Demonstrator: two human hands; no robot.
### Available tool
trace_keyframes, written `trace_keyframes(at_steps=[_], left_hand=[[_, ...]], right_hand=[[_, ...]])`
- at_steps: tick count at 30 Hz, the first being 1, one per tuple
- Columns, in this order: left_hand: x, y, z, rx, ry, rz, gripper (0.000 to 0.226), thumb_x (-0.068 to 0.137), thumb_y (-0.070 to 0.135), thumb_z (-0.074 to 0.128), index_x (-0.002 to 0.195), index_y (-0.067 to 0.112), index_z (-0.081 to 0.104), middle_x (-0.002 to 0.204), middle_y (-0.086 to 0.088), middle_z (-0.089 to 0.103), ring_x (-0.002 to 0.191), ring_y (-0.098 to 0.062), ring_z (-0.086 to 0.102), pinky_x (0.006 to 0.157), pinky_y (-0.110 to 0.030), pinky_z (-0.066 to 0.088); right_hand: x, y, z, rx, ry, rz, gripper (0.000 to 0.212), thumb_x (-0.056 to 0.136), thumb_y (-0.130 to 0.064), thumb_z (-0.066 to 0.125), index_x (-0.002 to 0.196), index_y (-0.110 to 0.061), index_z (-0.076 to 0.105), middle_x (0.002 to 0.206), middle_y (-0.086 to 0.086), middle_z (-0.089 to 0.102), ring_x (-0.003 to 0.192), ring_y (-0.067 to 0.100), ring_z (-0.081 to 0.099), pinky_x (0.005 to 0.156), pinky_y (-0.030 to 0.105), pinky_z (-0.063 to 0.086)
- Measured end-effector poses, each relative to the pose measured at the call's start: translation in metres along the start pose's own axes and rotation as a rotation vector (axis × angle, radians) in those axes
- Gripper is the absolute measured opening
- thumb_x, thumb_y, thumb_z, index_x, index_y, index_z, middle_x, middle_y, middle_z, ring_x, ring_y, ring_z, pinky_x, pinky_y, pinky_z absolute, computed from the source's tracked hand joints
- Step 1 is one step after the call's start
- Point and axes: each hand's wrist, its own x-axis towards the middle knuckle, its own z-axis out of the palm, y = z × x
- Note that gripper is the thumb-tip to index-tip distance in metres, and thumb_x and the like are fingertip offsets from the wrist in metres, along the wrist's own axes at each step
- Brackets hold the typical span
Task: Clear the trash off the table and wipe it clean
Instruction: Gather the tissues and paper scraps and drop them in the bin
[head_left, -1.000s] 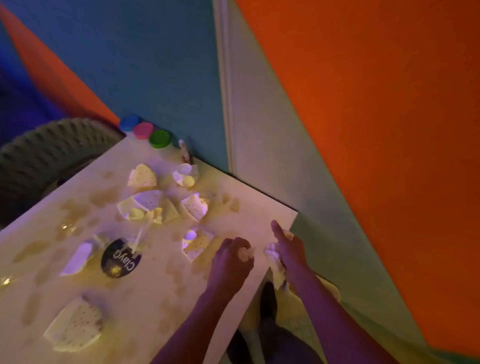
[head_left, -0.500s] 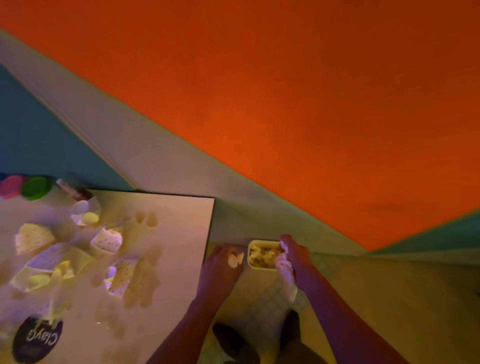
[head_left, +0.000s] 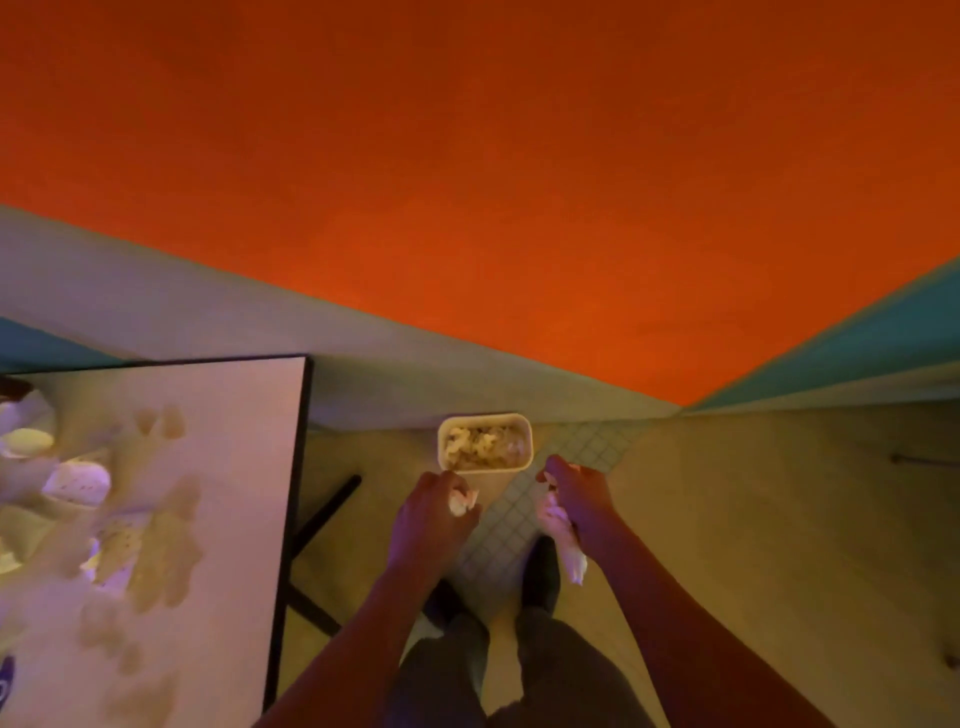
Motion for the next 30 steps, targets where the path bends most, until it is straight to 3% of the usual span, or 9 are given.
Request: trace_keyframes(at_steps=[5, 9, 11, 15, 18, 21, 23, 26, 30], left_hand=[[0.013, 0.005, 0.026, 0.042, -0.07, 0.008, 0.029, 0.08, 0.038, 0.074, 0.104, 0.028, 0.062, 0.108, 0.004, 0.06, 0.093, -0.019, 0.064, 0.072, -0.029, 0.049], [0.035, -0.005, 0.05, 0.053, -0.129, 0.006, 0.03, 0.078, 0.038, 0.075, 0.104, 0.028, 0.063, 0.109, 0.002, 0.06, 0.094, -0.021, 0.065, 0.074, -0.031, 0.05], [0.048, -0.015, 0.063, 0.044, -0.161, 0.015, 0.031, 0.078, 0.039, 0.076, 0.104, 0.027, 0.063, 0.107, 0.001, 0.061, 0.094, -0.022, 0.065, 0.074, -0.031, 0.05], [0.077, -0.044, 0.097, 0.064, -0.219, 0.007, 0.032, 0.08, 0.045, 0.073, 0.105, 0.029, 0.062, 0.108, 0.001, 0.06, 0.096, -0.021, 0.064, 0.073, -0.028, 0.046], [0.099, -0.065, 0.121, 0.092, -0.243, -0.015, 0.034, 0.082, 0.05, 0.069, 0.108, 0.029, 0.061, 0.111, 0.001, 0.059, 0.1, -0.021, 0.063, 0.076, -0.03, 0.046], [0.122, -0.089, 0.151, 0.096, -0.254, -0.029, 0.031, 0.084, 0.047, 0.067, 0.108, 0.028, 0.061, 0.111, 0.001, 0.059, 0.099, -0.019, 0.062, 0.076, -0.03, 0.046], [0.137, -0.106, 0.171, 0.094, -0.254, -0.038, 0.03, 0.085, 0.046, 0.067, 0.107, 0.028, 0.06, 0.112, 0.002, 0.058, 0.096, -0.017, 0.061, 0.074, -0.029, 0.045], [0.165, -0.131, 0.201, 0.088, -0.212, -0.023, 0.032, 0.084, 0.044, 0.068, 0.109, 0.027, 0.061, 0.114, -0.001, 0.057, 0.099, -0.022, 0.062, 0.077, -0.032, 0.05], [0.205, -0.154, 0.235, 0.051, -0.165, -0.007, 0.033, 0.085, 0.044, 0.069, 0.112, 0.027, 0.062, 0.119, -0.001, 0.056, 0.1, -0.023, 0.063, 0.08, -0.037, 0.055]], right_hand=[[0.031, 0.018, -0.008, -0.112, -0.014, 0.037, 0.021, 0.082, -0.026, 0.064, 0.069, -0.013, 0.073, 0.057, 0.006, 0.064, 0.056, 0.022, 0.059, 0.063, 0.033, 0.048], [0.065, 0.033, -0.001, -0.227, -0.013, 0.049, 0.023, 0.084, -0.034, 0.062, 0.071, -0.017, 0.071, 0.08, 0.011, 0.072, 0.08, 0.031, 0.067, 0.079, 0.042, 0.053], [0.078, 0.039, 0.004, -0.261, -0.021, 0.055, 0.024, 0.086, -0.034, 0.059, 0.073, -0.016, 0.068, 0.083, 0.013, 0.071, 0.081, 0.032, 0.066, 0.079, 0.042, 0.054], [0.113, 0.058, 0.022, -0.182, -0.082, 0.147, 0.02, 0.094, -0.031, 0.055, 0.084, -0.015, 0.061, 0.076, 0.007, 0.063, 0.062, 0.021, 0.061, 0.062, 0.03, 0.053], [0.15, 0.071, 0.037, -0.322, -0.033, 0.076, 0.025, 0.093, -0.032, 0.053, 0.099, -0.013, 0.067, 0.096, 0.012, 0.07, 0.092, 0.029, 0.066, 0.082, 0.037, 0.054], [0.181, 0.079, 0.056, -0.428, -0.018, 0.038, 0.03, 0.09, -0.039, 0.056, 0.075, -0.017, 0.071, 0.077, 0.004, 0.07, 0.091, 0.028, 0.067, 0.077, 0.031, 0.047], [0.205, 0.085, 0.07, -0.504, -0.072, -0.04, 0.033, 0.093, -0.038, 0.055, 0.07, -0.02, 0.069, 0.078, 0.002, 0.07, 0.092, 0.027, 0.067, 0.077, 0.03, 0.045], [0.245, 0.099, 0.091, -0.542, -0.061, -0.145, 0.039, 0.097, -0.042, 0.048, 0.092, -0.015, 0.075, 0.094, 0.01, 0.073, 0.096, 0.029, 0.066, 0.081, 0.033, 0.046], [0.293, 0.115, 0.119, -0.344, 0.068, -0.264, 0.05, 0.091, -0.06, 0.046, 0.104, -0.02, 0.073, 0.092, 0.007, 0.072, 0.088, 0.026, 0.068, 0.083, 0.041, 0.057]])
